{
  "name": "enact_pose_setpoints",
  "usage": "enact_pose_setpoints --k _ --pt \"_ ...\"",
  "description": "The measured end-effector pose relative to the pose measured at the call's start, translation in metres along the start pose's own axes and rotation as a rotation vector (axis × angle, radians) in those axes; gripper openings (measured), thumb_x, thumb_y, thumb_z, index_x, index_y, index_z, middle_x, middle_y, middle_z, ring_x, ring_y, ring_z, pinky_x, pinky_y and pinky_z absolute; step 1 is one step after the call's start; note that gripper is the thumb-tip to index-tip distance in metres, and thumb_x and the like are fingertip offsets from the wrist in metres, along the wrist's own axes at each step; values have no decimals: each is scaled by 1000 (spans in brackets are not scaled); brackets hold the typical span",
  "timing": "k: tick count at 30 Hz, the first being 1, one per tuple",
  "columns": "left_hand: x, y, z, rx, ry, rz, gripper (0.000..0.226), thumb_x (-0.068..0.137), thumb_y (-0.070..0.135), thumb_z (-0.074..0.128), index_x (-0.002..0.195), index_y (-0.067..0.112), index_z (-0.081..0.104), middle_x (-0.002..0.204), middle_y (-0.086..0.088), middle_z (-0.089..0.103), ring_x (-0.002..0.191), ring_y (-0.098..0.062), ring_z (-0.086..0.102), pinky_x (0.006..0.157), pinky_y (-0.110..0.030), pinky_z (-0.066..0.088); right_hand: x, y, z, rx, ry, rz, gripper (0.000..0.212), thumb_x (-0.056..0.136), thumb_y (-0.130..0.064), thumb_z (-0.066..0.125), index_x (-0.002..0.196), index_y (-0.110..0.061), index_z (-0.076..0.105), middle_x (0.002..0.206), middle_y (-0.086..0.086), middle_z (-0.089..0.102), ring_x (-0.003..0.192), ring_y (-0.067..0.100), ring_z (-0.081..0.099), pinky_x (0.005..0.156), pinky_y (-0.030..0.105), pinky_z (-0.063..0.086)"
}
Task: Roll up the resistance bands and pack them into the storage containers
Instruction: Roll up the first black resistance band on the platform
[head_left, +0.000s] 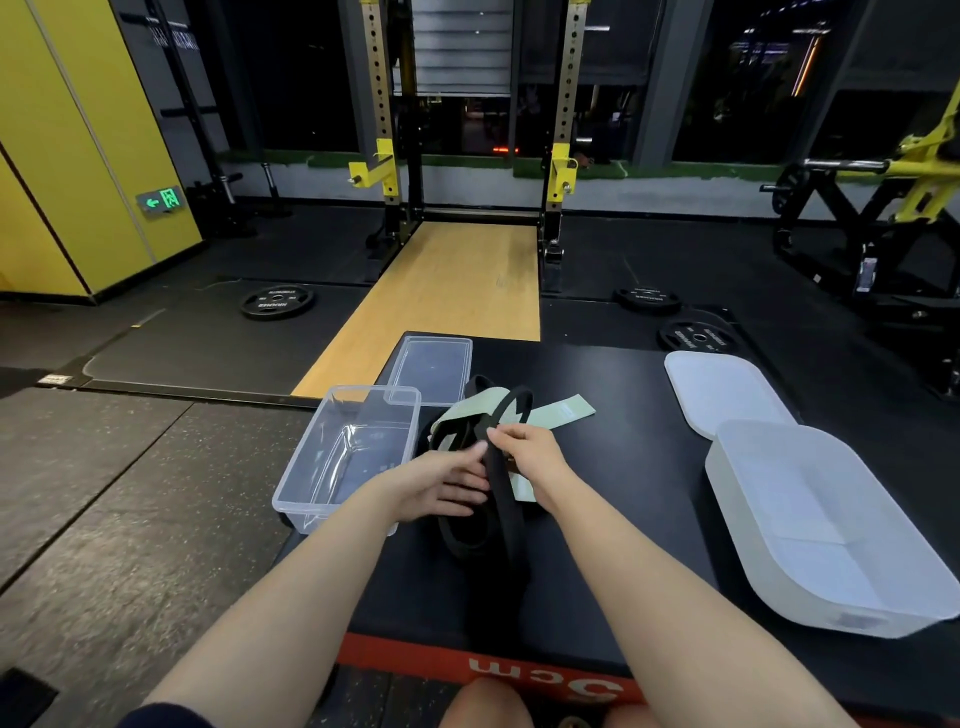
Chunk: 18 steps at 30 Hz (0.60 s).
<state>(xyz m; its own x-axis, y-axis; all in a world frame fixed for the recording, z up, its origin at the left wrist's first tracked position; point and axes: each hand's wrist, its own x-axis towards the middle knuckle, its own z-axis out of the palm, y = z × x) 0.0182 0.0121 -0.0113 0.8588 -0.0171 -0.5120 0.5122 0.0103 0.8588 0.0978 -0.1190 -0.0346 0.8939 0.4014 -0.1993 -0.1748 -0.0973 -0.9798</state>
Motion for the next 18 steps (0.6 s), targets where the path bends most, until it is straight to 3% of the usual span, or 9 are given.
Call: enact_pose_setpoints --k 3,6,11,14,18 --pt "9 5 0 -156 257 82 41 94 43 48 112 9 59 109 -5 63 101 -18 58 85 -31 48 0 0 -1 -9 -42 -40 13 92 -15 61 103 -10 65 90 -2 63 85 11 57 71 18 45" --pt "17 14 3 -257 271 108 29 95 37 50 104 11 61 103 -2 64 104 -17 57 93 -32 45 -4 -1 -3 -10 -121 -87 11 93 -13 59 102 -14 64 95 2 65 85 11 59 72 17 46" --pt "26 25 3 -532 241 119 12 94 12 55 86 6 62 81 -5 66 78 -16 61 75 -25 52 -6 -1 -5 -93 -255 -71 5 90 -20 63 91 -15 65 84 -1 64 79 12 59 77 25 49" --pt "29 27 -3 -496 327 198 8 88 -1 59 94 4 61 82 -5 66 77 -15 62 68 -23 54 -7 -7 -7 -159 -152 -47 18 90 -32 63 86 -15 66 81 -3 65 72 9 60 71 20 47" --pt "27 27 -11 -172 425 259 32 84 -2 65 113 8 56 100 -1 62 94 -18 59 67 -25 48 -2 -12 -6 -402 179 -282 28 84 -35 68 104 -17 60 104 -5 56 89 8 53 72 14 41"
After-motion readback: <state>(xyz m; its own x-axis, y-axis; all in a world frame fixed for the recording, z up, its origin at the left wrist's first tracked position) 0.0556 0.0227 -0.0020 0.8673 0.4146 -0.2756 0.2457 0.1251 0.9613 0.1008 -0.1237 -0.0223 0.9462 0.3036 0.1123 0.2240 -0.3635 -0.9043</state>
